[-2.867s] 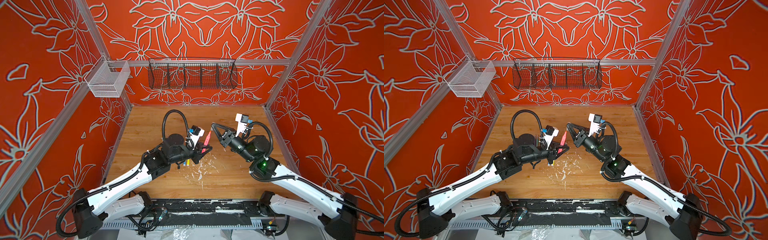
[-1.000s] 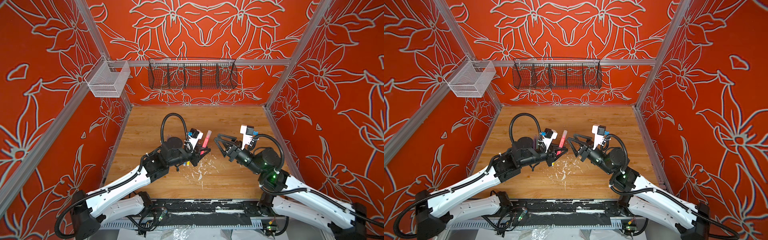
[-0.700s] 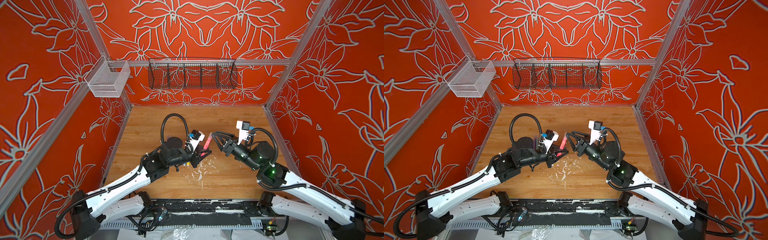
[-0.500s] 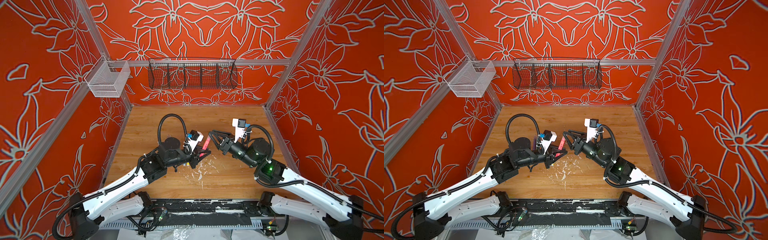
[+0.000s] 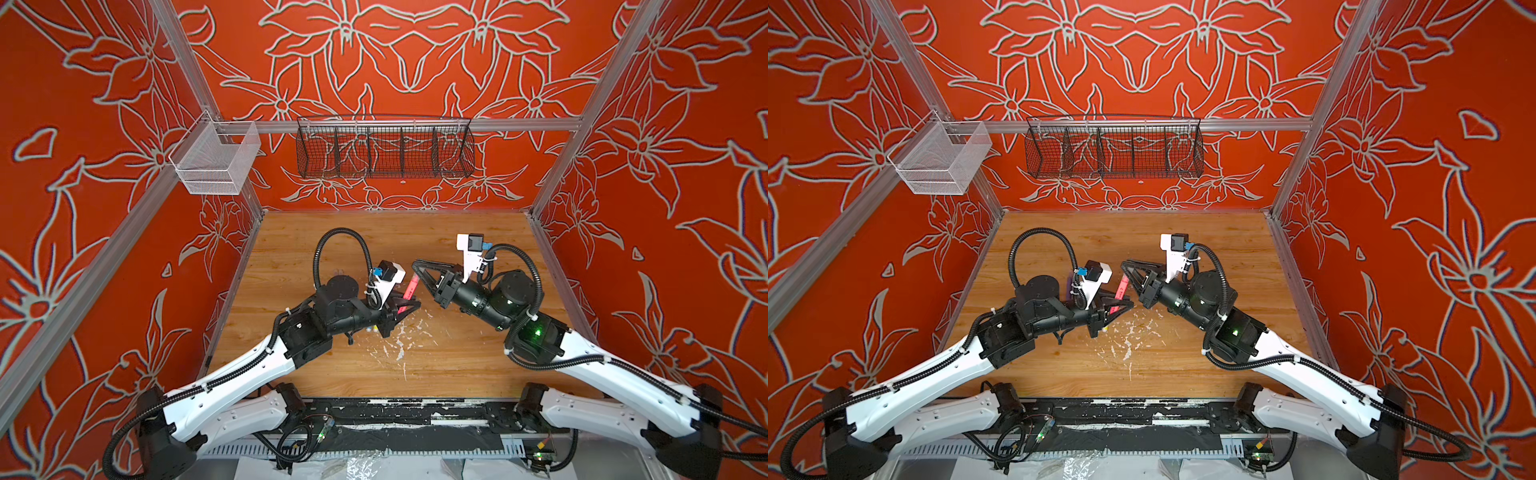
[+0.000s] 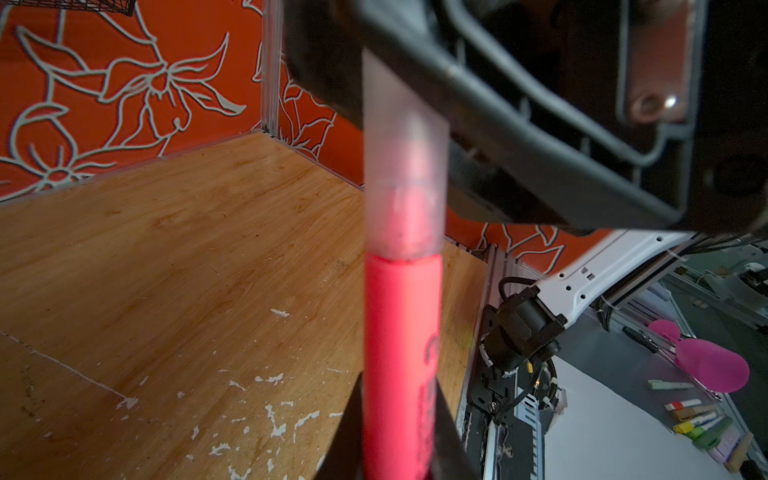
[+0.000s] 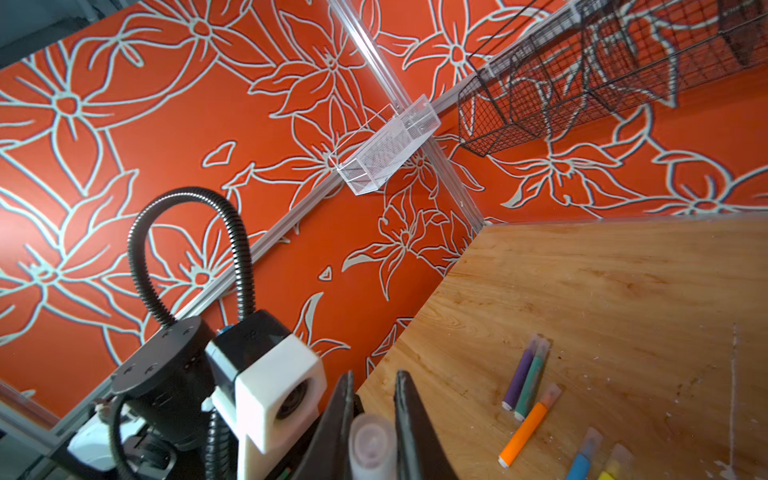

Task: Insert the pens into the pen caps
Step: 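Push the cap down onto the pink marker tip with the right gripper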

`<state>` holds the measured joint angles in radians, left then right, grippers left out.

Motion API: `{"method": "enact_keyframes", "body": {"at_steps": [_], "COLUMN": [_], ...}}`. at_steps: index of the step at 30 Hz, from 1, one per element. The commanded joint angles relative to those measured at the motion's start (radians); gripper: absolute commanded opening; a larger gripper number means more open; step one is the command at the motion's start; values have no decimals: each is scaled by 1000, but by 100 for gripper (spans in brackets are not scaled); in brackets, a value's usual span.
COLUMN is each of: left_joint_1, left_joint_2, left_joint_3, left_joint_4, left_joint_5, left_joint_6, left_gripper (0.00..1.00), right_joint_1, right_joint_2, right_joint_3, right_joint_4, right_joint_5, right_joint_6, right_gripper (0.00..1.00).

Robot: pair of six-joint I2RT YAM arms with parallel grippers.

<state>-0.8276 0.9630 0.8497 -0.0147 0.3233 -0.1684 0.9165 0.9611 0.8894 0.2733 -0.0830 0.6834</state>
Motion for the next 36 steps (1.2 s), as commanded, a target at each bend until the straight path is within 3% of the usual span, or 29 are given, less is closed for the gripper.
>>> {"method": "enact_keyframes", "body": {"at_steps": [1,15,20,29,36], "left_joint_1": [-1,-1,1,13,80], "left_joint_2": [-20,-8,90,166,157], "left_joint_3": [-6,-26,97,244,297], "left_joint_4": [43,103,78,87,69], "left_joint_5": [-7,-280,-418,-445,-360], "left_joint_6": [22,10,18,7,-64], "left_gripper": [0,0,0,0,0], "right_joint_1": [0,99,153,214,290], "right_joint_2": [1,22,30,21,9], "right_joint_3": [-4,-211,-240,-324,-355], "right_joint_4": [8,56,64,144,180], "right_joint_5": [-27,37,62,81,118], "right_joint_6": [12,57,58,91,97], "right_gripper": [0,0,0,0,0]}}
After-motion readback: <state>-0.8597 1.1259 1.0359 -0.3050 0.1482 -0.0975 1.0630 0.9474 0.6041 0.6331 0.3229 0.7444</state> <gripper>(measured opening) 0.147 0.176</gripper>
